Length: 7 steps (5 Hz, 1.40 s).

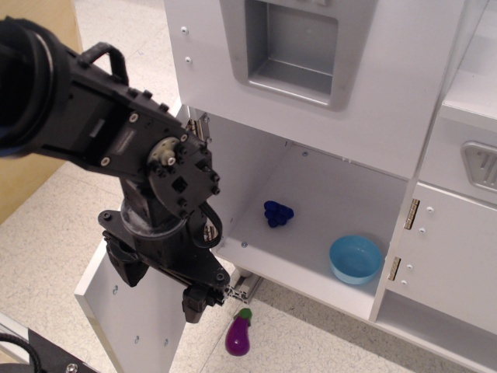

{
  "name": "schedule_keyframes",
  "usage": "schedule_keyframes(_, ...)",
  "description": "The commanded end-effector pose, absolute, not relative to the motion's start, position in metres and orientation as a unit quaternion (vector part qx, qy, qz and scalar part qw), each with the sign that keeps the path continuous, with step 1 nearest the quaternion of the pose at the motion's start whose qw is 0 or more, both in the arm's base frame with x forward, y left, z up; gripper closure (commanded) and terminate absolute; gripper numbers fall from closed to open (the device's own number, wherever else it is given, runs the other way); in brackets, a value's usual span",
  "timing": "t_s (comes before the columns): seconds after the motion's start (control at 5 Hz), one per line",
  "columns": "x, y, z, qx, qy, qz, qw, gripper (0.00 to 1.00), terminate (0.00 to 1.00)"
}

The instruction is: Close low fridge

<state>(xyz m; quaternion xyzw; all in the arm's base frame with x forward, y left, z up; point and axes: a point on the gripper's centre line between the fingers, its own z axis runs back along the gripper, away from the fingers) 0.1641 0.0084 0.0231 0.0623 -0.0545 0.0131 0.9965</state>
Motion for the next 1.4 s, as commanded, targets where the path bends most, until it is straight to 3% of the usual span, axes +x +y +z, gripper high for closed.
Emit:
schedule_keyframes(0.0, 0.164, 0.008, 0.023, 0.062, -0.055, 0.013, 0.996, 0.0, 0.0)
schedule_keyframes(0.2, 0.194, 0.033, 0.033, 0.044, -0.076, 0.053, 0.995, 0.0, 0.0)
schedule_keyframes(0.6, 0.224, 0.096, 0.053, 0.056, -0.107, 0.114, 0.986, 0.0, 0.0)
schedule_keyframes(0.8, 0.23, 0.117, 0.044, 0.054, -0.092, 0.122, 0.987, 0.0, 0.0)
schedule_keyframes(1.0, 0.236, 0.119, 0.023, 0.073, -0.089, 0.143, 0.983, 0.0, 0.0)
schedule_keyframes(1.2, 0.242, 0.11, 0.011, 0.06, -0.086, 0.147, 0.984, 0.0, 0.0)
